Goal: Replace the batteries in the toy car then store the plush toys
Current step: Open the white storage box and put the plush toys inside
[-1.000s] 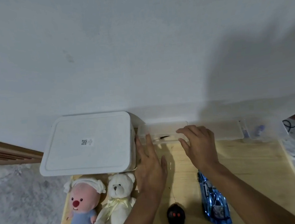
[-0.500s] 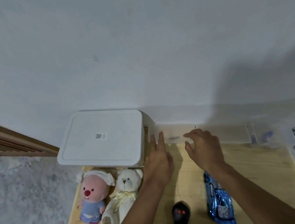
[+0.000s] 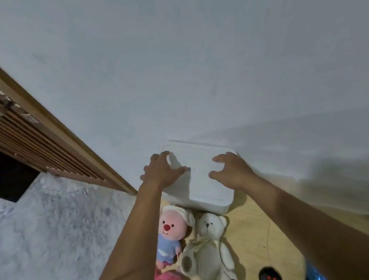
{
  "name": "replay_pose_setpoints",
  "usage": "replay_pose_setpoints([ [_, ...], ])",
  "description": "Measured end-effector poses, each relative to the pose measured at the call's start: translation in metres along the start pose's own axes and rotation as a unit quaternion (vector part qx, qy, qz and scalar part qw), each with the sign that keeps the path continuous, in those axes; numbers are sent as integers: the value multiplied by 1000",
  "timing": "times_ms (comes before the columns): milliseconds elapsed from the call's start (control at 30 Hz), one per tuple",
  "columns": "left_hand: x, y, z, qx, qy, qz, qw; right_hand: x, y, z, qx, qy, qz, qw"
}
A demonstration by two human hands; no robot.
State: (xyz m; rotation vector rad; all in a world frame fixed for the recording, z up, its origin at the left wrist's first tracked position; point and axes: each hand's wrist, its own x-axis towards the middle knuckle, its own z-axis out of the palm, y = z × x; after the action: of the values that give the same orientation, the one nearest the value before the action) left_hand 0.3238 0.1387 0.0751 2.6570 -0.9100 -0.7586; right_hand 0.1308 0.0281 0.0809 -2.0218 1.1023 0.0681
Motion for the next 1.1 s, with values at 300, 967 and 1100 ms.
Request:
replay_pose_setpoints([
  [300, 2, -21, 14, -2, 14, 57, 998, 1, -15, 19, -69, 44, 55, 995],
  [967, 3, -23, 8, -51, 11, 55, 997, 2, -30, 8, -64, 26, 95, 993],
  [1100, -7, -24, 5, -40, 23, 66, 997, -7, -29, 25, -47, 60, 101, 992],
])
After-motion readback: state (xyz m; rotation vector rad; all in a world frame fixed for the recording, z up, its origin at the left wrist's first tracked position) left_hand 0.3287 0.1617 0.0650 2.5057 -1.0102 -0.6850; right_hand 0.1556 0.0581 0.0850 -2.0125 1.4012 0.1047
